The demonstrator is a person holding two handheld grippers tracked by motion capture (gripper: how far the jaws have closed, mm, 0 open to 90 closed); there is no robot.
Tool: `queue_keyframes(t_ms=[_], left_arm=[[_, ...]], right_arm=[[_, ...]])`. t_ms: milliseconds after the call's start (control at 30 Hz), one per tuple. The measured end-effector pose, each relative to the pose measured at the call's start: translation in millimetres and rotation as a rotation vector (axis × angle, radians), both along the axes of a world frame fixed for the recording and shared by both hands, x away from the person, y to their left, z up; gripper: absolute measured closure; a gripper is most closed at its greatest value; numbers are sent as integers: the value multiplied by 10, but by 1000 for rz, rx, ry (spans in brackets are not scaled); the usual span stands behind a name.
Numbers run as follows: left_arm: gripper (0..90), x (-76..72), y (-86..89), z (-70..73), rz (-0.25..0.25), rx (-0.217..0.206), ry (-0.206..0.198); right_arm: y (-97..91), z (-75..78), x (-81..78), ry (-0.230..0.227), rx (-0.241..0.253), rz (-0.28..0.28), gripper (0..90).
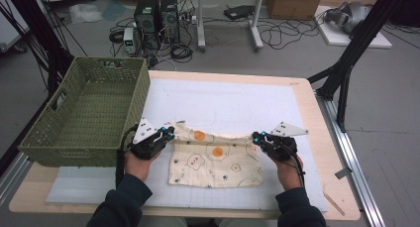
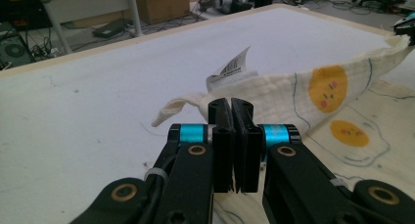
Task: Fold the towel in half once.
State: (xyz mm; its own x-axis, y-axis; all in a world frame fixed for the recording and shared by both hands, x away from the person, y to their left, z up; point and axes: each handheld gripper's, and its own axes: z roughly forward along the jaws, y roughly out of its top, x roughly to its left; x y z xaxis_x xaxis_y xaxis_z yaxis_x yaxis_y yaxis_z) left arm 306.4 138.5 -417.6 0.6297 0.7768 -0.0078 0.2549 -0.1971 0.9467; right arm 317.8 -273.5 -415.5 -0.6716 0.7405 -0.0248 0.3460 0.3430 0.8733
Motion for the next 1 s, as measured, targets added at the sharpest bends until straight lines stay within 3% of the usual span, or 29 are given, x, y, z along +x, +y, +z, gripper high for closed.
queue_keyframes(t_ms=[567,767,1000], left_arm=[[871,-380,47,-121,-89,21,34],[871,-438,81,-158,-109,20,73],[871,-539,97,-174,-150,56,85]], right_arm=[[0,-41,-386,39,-71,53,857],[8,-80,-515,63,-95,74,857],[8,-88,-662,72,-129,93,857]])
